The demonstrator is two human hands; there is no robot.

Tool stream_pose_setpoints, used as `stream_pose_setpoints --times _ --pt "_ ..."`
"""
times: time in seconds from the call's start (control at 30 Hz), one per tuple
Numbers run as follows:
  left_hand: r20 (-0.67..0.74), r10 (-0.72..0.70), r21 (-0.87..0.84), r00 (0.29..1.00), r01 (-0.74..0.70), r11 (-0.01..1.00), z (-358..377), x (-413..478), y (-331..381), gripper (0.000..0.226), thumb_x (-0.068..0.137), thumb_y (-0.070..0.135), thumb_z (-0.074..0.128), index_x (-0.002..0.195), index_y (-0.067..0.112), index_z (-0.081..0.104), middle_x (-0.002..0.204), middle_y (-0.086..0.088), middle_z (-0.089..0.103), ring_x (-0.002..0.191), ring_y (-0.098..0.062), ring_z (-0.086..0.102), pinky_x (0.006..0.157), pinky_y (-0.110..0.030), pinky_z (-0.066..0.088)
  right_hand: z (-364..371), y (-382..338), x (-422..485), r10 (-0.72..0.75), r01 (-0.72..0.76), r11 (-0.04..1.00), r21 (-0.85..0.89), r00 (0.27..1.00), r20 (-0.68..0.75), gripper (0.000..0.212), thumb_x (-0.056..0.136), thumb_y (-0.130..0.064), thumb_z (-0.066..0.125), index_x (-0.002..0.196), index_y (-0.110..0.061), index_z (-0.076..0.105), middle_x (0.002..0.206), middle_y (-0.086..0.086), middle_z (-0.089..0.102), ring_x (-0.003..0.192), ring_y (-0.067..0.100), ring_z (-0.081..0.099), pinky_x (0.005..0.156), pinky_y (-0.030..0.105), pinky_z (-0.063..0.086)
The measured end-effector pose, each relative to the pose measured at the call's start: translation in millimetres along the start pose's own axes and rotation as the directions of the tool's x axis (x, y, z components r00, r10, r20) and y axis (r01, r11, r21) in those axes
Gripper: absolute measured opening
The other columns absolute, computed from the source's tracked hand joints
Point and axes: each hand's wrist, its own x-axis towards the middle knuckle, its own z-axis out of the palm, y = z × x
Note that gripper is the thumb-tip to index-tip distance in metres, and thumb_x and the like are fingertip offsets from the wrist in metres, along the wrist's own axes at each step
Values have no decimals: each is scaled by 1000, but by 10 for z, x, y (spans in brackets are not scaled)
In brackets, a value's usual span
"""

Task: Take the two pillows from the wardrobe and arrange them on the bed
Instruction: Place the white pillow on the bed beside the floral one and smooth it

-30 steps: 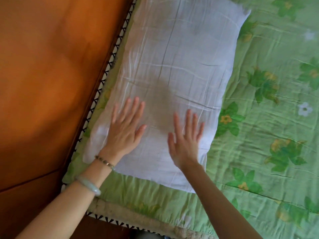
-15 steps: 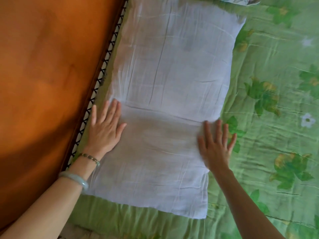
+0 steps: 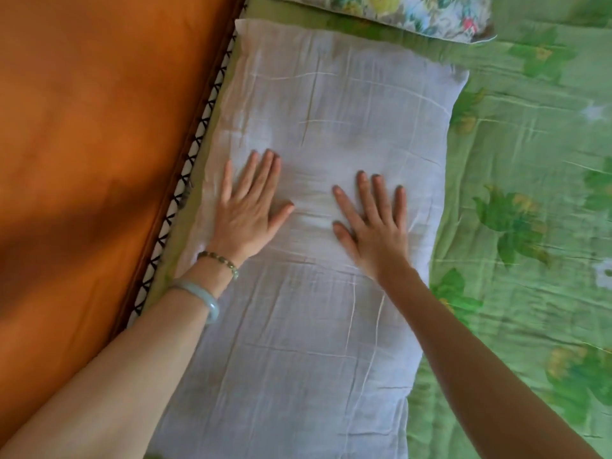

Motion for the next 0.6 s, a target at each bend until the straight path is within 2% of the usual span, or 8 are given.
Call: stream_pose_setpoints --times 0.1,0.17,0.23,0.3,0.37,0.47,0.53,0.6 --pt "45 53 66 998 -55 996 91 -67 -280 73 101 58 12 156 11 9 164 -5 10 151 -23 8 120 -52 2 41 415 -230 83 -78 995 -68 993 78 54 97 -48 37 147 -28 31 154 12 31 141 37 28 111 64 14" --pt "53 51 89 997 -55 995 18 -65 -417 70 102 55 13 156 10 10 164 -7 12 151 -25 8 120 -52 0 -55 642 -329 222 -215 975 -59 963 150 56 96 -48 31 148 -27 29 156 13 27 143 38 23 111 66 9" --pt "42 -94 28 995 93 995 -130 -29 -493 68 102 50 12 155 6 12 163 -12 13 151 -27 8 120 -51 -1 -232 808 -325 401 -404 915 -12 904 148 58 96 -43 28 150 -23 26 156 19 21 144 42 17 111 68 8" --pt "8 -250 -105 968 250 963 -340 136 -480 70 100 46 9 153 2 10 162 -18 11 150 -30 6 120 -50 -1 -435 836 -111 470 -474 878 68 880 70 58 95 -37 28 151 -20 22 156 24 16 144 43 13 111 67 7" --pt "-49 -235 -193 971 222 956 -580 450 -315 68 100 42 10 153 1 7 162 -19 6 150 -31 3 120 -48 -3 -581 662 304 404 -397 906 144 915 -20 60 93 -33 30 151 -19 20 156 26 16 144 43 12 113 62 2" --pt "-164 -112 -183 980 82 980 -806 973 90 62 102 35 17 154 2 10 162 -17 9 150 -32 5 119 -50 -1 -632 143 941 284 -266 947 183 955 -81 61 90 -31 32 150 -18 26 154 25 22 143 42 16 113 58 2" --pt "-174 -66 -139 983 41 989 -800 1187 306 58 103 32 17 154 5 11 163 -13 11 150 -30 7 120 -52 1 -572 -84 1211 231 -224 961 162 973 -25 57 95 -36 26 150 -22 23 157 19 20 145 38 14 115 56 0" --pt "-121 -15 -73 993 6 997 -627 1244 347 57 104 33 17 155 9 9 164 -9 9 151 -26 4 120 -52 0 -421 -84 1291 171 -179 976 123 983 72 55 98 -41 18 151 -27 17 159 13 14 147 32 8 115 54 -6"
